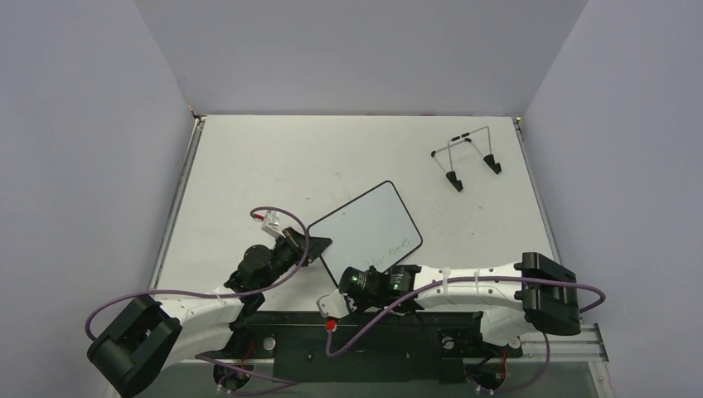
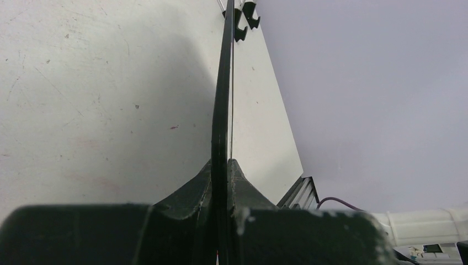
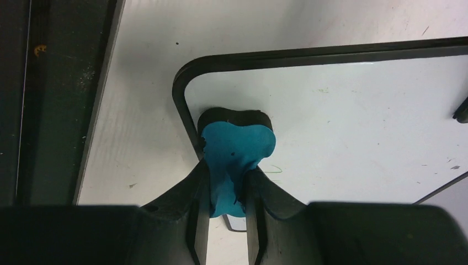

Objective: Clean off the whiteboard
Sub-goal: Erase the whiteboard at the center of the board.

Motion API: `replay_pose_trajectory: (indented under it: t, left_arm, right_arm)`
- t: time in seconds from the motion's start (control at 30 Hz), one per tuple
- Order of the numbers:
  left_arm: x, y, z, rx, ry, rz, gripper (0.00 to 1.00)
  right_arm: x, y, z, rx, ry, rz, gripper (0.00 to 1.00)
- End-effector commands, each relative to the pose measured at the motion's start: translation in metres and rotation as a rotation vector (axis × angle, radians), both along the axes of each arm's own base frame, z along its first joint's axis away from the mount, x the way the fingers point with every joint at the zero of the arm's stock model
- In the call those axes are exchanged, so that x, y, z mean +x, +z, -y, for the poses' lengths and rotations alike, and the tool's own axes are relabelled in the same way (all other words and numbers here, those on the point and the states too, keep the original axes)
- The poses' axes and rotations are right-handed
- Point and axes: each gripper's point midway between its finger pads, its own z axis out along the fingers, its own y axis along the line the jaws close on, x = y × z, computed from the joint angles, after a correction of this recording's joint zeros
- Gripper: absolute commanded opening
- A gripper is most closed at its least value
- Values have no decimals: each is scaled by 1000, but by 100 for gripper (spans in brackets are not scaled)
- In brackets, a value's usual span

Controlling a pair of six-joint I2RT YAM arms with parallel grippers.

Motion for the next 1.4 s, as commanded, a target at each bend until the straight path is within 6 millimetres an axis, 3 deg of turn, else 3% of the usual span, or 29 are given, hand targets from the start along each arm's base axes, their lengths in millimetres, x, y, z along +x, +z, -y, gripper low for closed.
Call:
replay_pose_trajectory:
  t: [0.0, 0.07, 0.13, 0.23, 0.3, 0.4, 0.5, 0.57, 0.7, 0.77, 0.9, 1.03, 1.13, 1.27, 1.37]
  left_arm:
    - [-2, 58, 8, -153, -34, 122, 0]
    - [-2, 60, 8, -153, -34, 127, 0]
    - [-2, 60, 9, -151, -37, 128, 0]
    - [-1, 59, 9, -146, -36, 129, 0]
    - [-2, 58, 9, -149, -37, 127, 0]
    - [-3, 57, 8, -154, -35, 127, 0]
    - [-3, 57, 6, -157, -29, 129, 0]
    - [-4, 57, 6, -158, -29, 130, 0]
    - [-4, 57, 4, -153, -23, 132, 0]
    - [-4, 58, 4, -151, -23, 135, 0]
    - [-3, 57, 5, -147, -24, 135, 0]
    - [-4, 55, 4, -147, -23, 130, 0]
    - [-5, 53, 2, -147, -15, 126, 0]
    - [-5, 52, 0, -144, -11, 129, 0]
    - [-4, 53, 3, -140, -19, 130, 0]
  right_arm:
    - [11, -2, -5, 28, -35, 28, 0]
    - [38, 1, 8, 41, -140, 48, 0]
    - [50, 0, 18, 43, -190, 38, 0]
    - [50, -2, 23, 30, -195, 14, 0]
    - [38, -5, 21, 9, -144, -21, 0]
    - [1, -10, 8, -24, 4, -66, 0]
    - [-13, -16, -1, -52, 47, -67, 0]
    - [-4, -15, -3, -51, 11, -24, 0]
    - [35, -2, 11, 24, -150, -18, 0]
    - [37, 0, 16, 51, -170, -56, 0]
    - [8, -9, 7, 31, -82, -183, 0]
    - [-18, -17, -4, -29, 24, -183, 0]
    - [-1, -9, -6, 3, -35, -117, 0]
    - [44, 1, 17, 61, -203, -69, 0]
    - [28, -6, 20, 44, -152, -137, 0]
